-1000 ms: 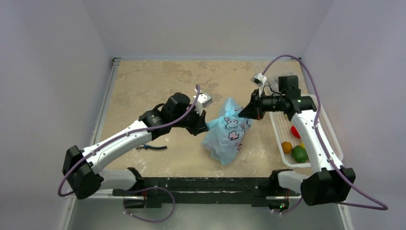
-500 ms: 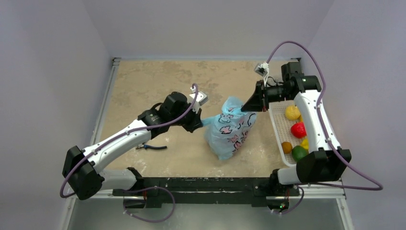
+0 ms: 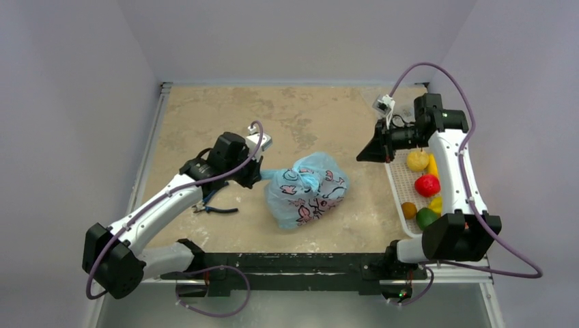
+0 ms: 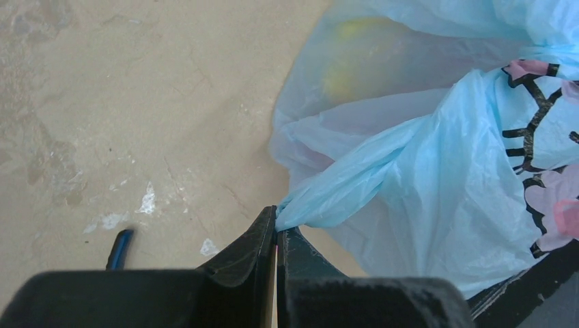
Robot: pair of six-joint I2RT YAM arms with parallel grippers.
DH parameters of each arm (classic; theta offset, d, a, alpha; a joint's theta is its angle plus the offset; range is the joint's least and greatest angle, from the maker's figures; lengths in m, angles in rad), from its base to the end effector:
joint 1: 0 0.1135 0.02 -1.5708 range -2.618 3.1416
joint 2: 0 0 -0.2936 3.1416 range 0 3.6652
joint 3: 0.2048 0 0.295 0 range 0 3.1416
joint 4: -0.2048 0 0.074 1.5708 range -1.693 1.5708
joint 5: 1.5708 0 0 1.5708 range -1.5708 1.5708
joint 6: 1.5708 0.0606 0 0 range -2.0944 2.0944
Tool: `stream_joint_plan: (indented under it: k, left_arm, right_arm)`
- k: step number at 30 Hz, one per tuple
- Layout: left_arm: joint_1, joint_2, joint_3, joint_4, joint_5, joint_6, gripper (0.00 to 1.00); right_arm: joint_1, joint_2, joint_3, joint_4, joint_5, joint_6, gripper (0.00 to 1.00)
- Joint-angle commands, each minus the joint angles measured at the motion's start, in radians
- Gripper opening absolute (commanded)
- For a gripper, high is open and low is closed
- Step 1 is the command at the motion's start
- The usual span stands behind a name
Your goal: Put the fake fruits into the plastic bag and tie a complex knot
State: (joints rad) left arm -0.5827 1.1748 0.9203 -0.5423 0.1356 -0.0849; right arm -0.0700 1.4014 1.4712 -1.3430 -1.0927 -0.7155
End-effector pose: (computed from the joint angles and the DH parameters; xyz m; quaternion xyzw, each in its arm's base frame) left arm 0.2419 -0.1692 0.2739 0.2524 0.8891 -0.1826 0.3352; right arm 0.2874 0.0338 0.3855 -0.3411 0.7769 0.4262 0.3137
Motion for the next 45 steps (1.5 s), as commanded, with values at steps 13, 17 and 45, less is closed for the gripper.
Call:
stream_joint_plan:
  k: [13, 17, 45]
  left_arm:
    - [-0.098, -0.028, 0.073, 0.033, 0.144, 0.055, 0.00]
    - [-0.109, -0.025, 0.086, 0.029, 0.142, 0.045, 0.00]
    - [-0.113, -0.055, 0.053, 0.063, 0.114, 0.026, 0.00]
  right_arm:
    - [0.373, -0.090, -0.105, 0.081, 0.059, 0.199, 0.49]
    - [0.426, -0.116, -0.119, 0.127, 0.107, 0.270, 0.53]
    - [0.590, -0.026, -0.032, 0.008, 0.428, 0.191, 0.70]
